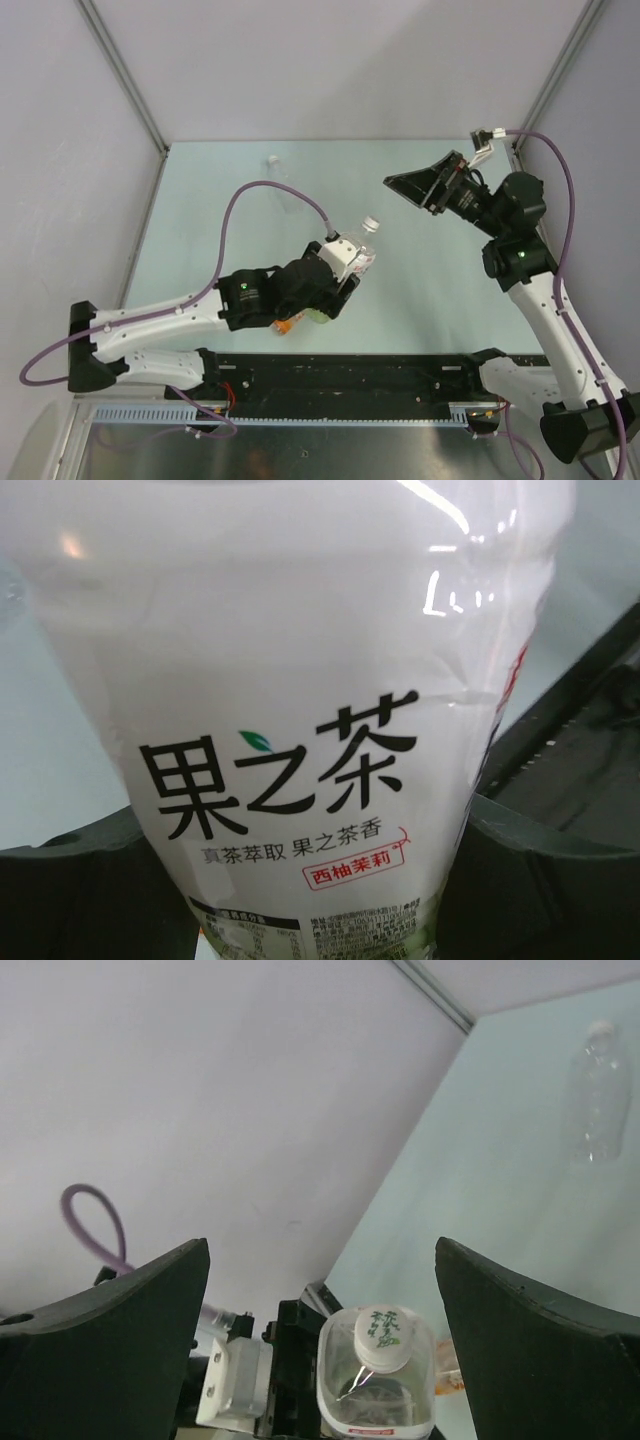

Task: Unscrew the bottle caps

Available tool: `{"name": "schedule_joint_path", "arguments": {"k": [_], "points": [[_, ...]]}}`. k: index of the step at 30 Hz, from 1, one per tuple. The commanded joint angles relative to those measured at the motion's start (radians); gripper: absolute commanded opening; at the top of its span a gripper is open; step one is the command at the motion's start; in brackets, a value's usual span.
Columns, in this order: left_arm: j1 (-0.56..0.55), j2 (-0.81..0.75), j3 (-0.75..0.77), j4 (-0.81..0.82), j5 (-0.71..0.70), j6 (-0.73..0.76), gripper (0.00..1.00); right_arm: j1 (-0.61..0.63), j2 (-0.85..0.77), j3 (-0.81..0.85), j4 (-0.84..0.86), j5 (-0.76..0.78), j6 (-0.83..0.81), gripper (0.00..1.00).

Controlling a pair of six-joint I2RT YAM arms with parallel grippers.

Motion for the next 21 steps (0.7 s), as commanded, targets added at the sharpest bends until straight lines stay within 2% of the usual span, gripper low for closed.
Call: {"name": "schedule_joint_path", "arguments": {"k": [1,6,12,16,21], "points": [[-0.005,0.042,0.067,-0.049,-0.164,-0.015,0.0,0.087,0.041,0.097,-0.266,0.194,-0.079,0.99],[-0.005,0.137,0.141,-0.134,-0.247,-0.03,0.0,0.176,0.144,0.16,-0.377,0.274,-0.099,0.99],[-0.005,0.215,0.201,-0.186,-0.285,-0.033,0.0,0.231,0.207,0.167,-0.404,0.329,-0.125,0.93],[-0.005,0.236,0.215,-0.198,-0.291,-0.03,0.0,0.247,0.23,0.166,-0.402,0.322,-0.131,0.8],[-0.005,0.244,0.224,-0.21,-0.294,-0.033,0.0,0.257,0.23,0.161,-0.389,0.327,-0.134,0.58]]}}
